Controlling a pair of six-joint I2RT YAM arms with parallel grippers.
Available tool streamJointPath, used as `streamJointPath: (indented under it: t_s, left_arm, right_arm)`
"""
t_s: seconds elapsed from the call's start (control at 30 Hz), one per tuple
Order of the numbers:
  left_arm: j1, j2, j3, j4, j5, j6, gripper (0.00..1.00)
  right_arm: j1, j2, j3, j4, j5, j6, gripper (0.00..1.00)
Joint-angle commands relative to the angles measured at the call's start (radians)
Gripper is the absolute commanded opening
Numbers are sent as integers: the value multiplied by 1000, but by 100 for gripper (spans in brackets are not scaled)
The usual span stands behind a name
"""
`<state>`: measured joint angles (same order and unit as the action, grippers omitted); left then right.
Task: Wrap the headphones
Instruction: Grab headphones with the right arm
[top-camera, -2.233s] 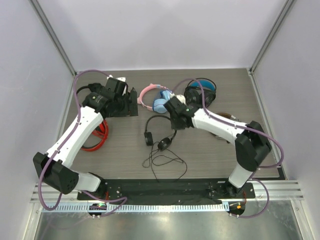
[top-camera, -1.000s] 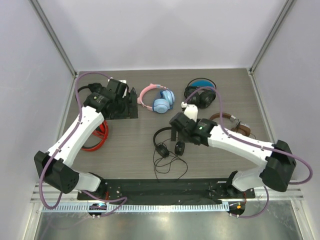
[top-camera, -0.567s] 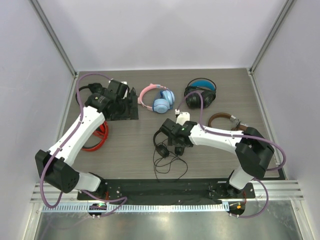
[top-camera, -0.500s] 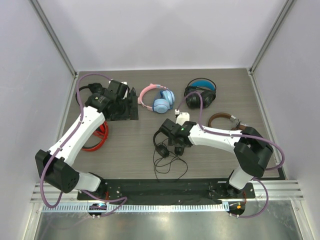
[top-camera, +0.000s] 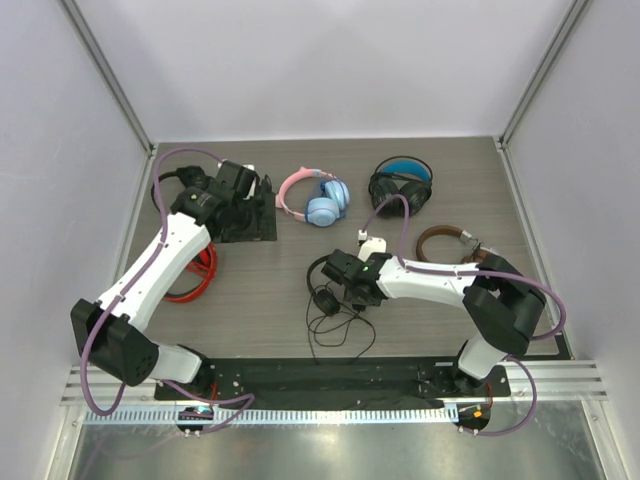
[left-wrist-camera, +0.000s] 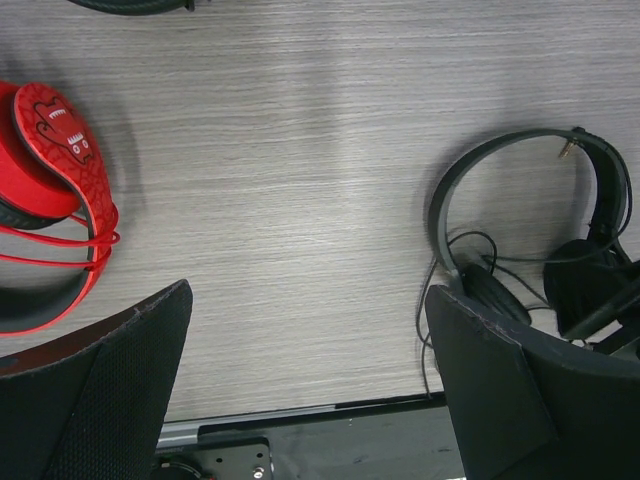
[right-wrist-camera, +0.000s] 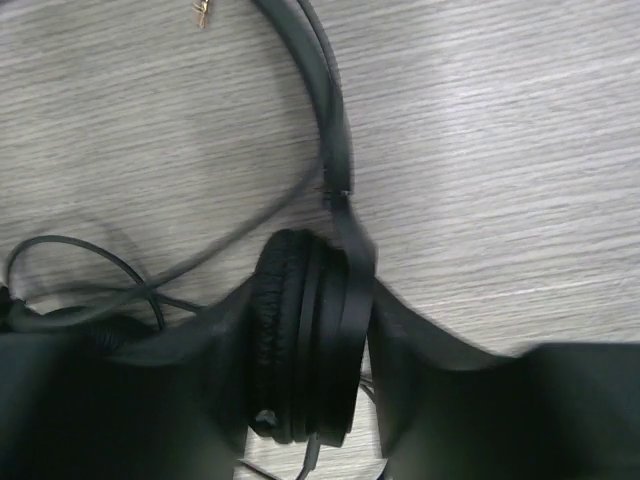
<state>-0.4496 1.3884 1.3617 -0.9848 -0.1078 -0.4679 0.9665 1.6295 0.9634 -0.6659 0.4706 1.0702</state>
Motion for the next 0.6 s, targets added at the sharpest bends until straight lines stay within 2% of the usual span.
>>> streamJointPath:
  t_s: [0.0,0.13,0.17,0.23,0.27,0.3,0.4,0.43,0.57]
  left_arm:
    - [-1,-20,-3,20,5,-6,100]
    - [-1,-25,-1,18,2,-5,100]
    - [-1,-25,2,17,2,-5,100]
    - [-1,-25,10,14,-4,0,100]
    - [-1,-25,25,5,-6,2,100]
    - [-1,-20,33,0,-9,6,100]
    - [-1,-20,74,-28,-46,24,100]
    - [-1,-20,85,-32,-61,29,100]
    - [5,-26,140,-61,-89,41,100]
  right_arm:
    - [18,-45,4,-14,66,50,42]
    - [23,-48,44,-35,88,28,20]
    - [23,-49,55,-37,91,19,12]
    - [21,-68,90,-52,109,-54,2]
    - [21,-75,112,-67,120,-85,1]
    - [18,-88,135,-84,135,-192,1]
    - [17,-129,236,-93,178,-375,1]
    - [17,-173,274,-81,183,-506,1]
    - [18,-316,348,-5,165,-717,1]
